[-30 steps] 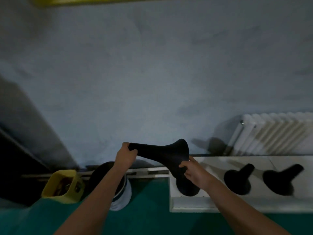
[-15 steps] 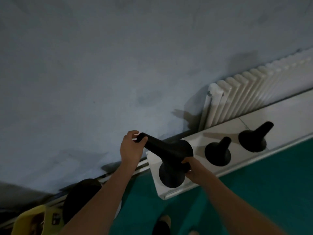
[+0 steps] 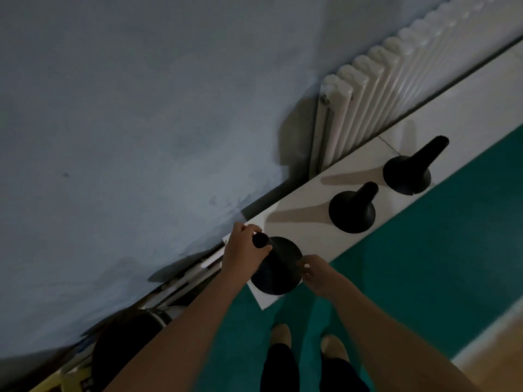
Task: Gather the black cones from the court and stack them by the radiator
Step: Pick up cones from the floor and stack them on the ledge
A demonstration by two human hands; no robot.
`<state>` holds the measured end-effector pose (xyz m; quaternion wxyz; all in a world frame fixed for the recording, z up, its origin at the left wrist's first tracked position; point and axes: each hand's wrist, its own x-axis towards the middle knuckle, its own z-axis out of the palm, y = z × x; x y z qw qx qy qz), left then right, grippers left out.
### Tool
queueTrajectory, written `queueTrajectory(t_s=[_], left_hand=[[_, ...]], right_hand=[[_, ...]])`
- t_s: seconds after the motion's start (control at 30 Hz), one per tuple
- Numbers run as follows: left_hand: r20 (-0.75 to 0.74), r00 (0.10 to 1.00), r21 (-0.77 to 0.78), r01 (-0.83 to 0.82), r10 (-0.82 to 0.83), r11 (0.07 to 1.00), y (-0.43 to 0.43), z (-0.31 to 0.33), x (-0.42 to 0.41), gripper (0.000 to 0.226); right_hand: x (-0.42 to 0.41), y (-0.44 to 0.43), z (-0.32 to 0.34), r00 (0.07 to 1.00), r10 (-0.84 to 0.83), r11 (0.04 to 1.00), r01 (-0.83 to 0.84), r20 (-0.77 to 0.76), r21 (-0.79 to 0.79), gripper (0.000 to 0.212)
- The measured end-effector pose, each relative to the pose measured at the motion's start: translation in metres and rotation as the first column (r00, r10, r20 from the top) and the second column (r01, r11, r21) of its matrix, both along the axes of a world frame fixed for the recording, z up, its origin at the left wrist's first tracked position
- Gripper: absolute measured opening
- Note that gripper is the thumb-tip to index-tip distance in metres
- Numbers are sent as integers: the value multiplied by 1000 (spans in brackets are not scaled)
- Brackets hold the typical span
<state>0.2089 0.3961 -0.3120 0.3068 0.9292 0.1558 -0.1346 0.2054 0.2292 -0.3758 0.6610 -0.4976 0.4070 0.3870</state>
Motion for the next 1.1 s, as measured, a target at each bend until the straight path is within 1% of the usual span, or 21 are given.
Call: queueTrajectory(t_s=[0.07, 0.13, 0.2, 0.23, 0.27, 0.37, 0.47, 0.5, 0.63, 0.67, 0.77, 0.83, 0.93, 1.0, 1.1], left_hand=[[-56, 997, 15, 49, -48, 999, -5, -13, -3, 31], [-84, 995, -5, 47, -47, 999, -7, -19, -3, 27], [-87, 996, -21, 33, -35, 999, -9, -16, 0, 24], [-85, 996, -26, 20, -22, 999, -10, -15, 1, 22], [-86, 996, -34, 4, -7, 999, -10, -13, 2, 20], [-120, 993, -79, -18, 8, 997, -17, -1, 9, 21], [-145, 989, -137, -18, -3, 990, -33, 18, 17, 25], [-143, 990, -165, -17, -7, 986, -42, 26, 21, 24], [-160, 986, -287, -4, -44, 958, -77, 56, 32, 3], [-154, 987, -299, 6, -55, 954, -86, 62, 34, 5], [-95, 992, -288, 58, -88, 956, -114, 78, 39, 32], [-65, 990, -266, 108, -129, 958, -135, 88, 40, 40], [-56, 973, -269, 203, -226, 941, -164, 97, 39, 41], [-60, 942, -273, 302, -330, 913, -184, 103, 36, 35], [-62, 895, -291, 406, -441, 866, -208, 107, 29, 30]], right_hand=[[-2, -7, -3, 1000, -20, 1000, 20, -19, -1, 18], [-2, -13, 5, 999, -31, 999, 32, -39, 30, 9], [0, -24, 10, 998, -44, 999, 45, -47, 15, 33], [1, -27, 17, 998, -48, 999, 48, -39, 2, 41], [1, -31, 24, 998, -52, 999, 52, -26, -6, 43], [4, -42, 45, 998, -61, 998, 61, 24, 22, 37], [6, -59, 67, 995, -65, 997, 61, 73, 54, 17], [6, -68, 77, 992, -72, 996, 67, 103, 54, 14], [3, -105, 117, 969, -100, 994, 87, 227, 66, 15], [1, -114, 127, 962, -112, 993, 100, 250, 59, 14], [-9, -148, 150, 937, -182, 982, 187, 299, 12, 12], [-21, -172, 162, 918, -239, 967, 256, 317, -11, 15], [-44, -204, 178, 875, -336, 928, 370, 349, -33, 13], [-64, -219, 185, 823, -417, 886, 462, 386, -29, 13], [-95, -231, 191, 752, -508, 818, 574, 419, -39, 14]])
